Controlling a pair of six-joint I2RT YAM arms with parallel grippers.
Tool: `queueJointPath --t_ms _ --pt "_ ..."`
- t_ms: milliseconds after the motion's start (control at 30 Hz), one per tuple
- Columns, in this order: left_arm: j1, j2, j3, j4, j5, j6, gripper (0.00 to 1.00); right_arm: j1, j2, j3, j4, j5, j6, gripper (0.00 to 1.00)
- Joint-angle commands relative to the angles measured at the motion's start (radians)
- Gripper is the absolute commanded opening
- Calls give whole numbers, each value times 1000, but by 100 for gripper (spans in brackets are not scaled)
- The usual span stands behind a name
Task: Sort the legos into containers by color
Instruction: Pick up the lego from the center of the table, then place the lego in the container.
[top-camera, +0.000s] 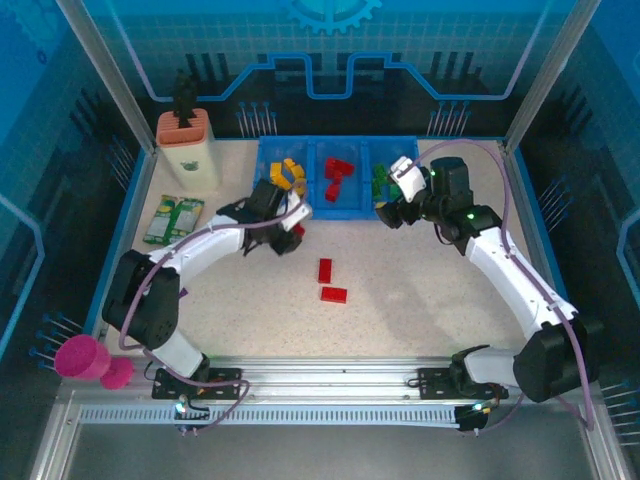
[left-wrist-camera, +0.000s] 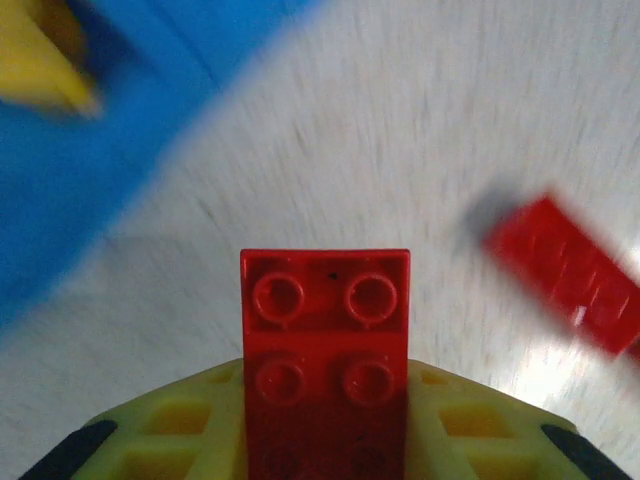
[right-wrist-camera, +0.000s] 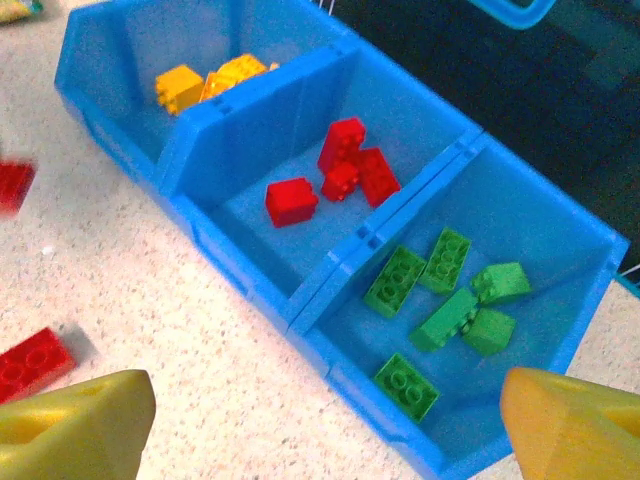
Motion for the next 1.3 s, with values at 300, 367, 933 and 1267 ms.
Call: queueJointPath --t_ms 300,367,933,1267 --pt "-58 379 624 82 -80 -135 24 97 -126 -205 -74 -21 -49 93" --pt "-64 486 732 52 -122 -137 24 127 -138 -244 -69 -24 -64 93" --pt "-87 835 1082 -88 -229 -135 23 321 -140 -343 -126 33 -21 94" --pt "-113 881 1079 -133 -176 -178 27 327 -47 -360 -34 -11 -40 93"
